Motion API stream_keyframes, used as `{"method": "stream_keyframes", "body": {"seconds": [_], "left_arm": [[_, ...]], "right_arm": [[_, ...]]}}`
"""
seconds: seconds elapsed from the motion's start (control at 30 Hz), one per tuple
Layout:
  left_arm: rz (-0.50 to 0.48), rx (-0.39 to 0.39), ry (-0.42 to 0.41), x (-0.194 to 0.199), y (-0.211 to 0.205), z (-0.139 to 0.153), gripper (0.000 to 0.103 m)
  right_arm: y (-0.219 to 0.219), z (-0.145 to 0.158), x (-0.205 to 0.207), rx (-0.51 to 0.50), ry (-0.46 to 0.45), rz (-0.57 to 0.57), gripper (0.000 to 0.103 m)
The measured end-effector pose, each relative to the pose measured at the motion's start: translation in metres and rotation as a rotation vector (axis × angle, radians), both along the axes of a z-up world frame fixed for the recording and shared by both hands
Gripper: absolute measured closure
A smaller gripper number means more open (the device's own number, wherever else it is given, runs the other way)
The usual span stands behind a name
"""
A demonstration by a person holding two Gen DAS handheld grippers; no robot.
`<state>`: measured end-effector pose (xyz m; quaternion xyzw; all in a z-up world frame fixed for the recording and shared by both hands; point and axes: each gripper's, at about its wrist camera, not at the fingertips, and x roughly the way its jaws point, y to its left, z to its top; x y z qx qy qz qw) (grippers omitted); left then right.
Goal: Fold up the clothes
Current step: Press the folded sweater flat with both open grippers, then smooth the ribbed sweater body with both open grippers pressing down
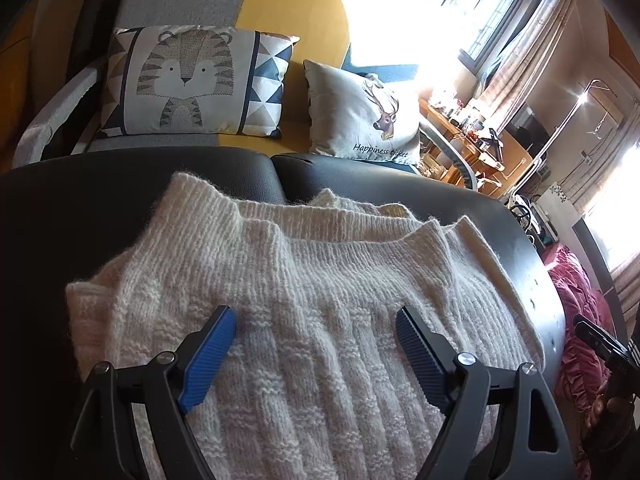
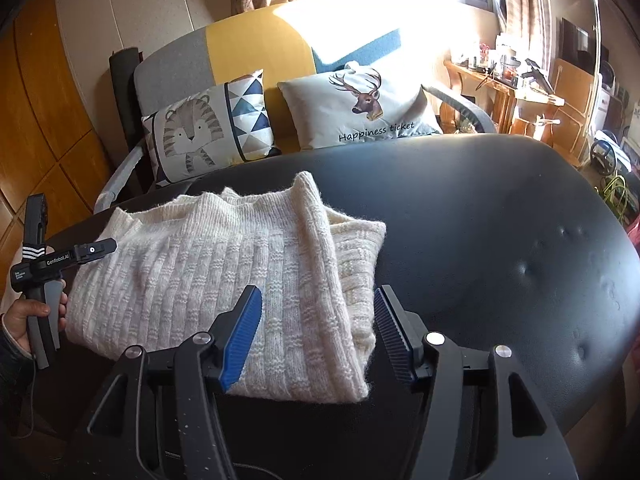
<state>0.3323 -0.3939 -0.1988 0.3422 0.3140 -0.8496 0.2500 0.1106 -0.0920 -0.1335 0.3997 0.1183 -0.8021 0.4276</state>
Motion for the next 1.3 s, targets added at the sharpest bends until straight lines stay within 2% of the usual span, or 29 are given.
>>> {"method": "stream_keyframes", "body": {"seconds": [0.13, 0.2, 0.27, 0.47, 0.8, 0.93, 1.07, 1.3], "left_arm": [[0.020, 0.002, -0.033, 0.001, -0.005, -0.004, 0.019], [0.036, 0.012, -0.041, 0.002, -0.010, -0.008, 0.019], [0.045, 0.014, -0.050, 0.002, -0.013, -0.009, 0.019], [0.019, -0.046, -0.102, -0.002, -0.014, -0.002, 0.019], [-0.024, -0.131, -0.179, 0.012, 0.007, 0.007, 0.018], [0.022, -0.117, -0.165, 0.026, 0.008, 0.008, 0.018], [0.072, -0.073, -0.167, 0.034, 0.012, -0.009, 0.018], [0.094, -0.161, -0.176, 0.021, 0.008, 0.007, 0.017]], "right_arm": [[-0.005, -0.006, 0.004, 0.011, -0.015, 0.008, 0.041], [-0.008, -0.008, 0.005, 0.012, -0.022, 0.012, 0.032], [-0.011, -0.009, 0.005, 0.009, -0.029, 0.015, 0.027], [-0.022, -0.019, -0.001, 0.016, -0.060, 0.017, 0.026], [-0.047, -0.047, -0.002, 0.047, -0.116, 0.044, 0.026], [-0.046, -0.056, 0.003, 0.052, -0.093, 0.042, 0.026], [-0.040, -0.056, 0.005, 0.018, -0.061, -0.005, 0.026], [-0.069, -0.038, 0.004, 0.012, 0.031, 0.059, 0.026]]}}
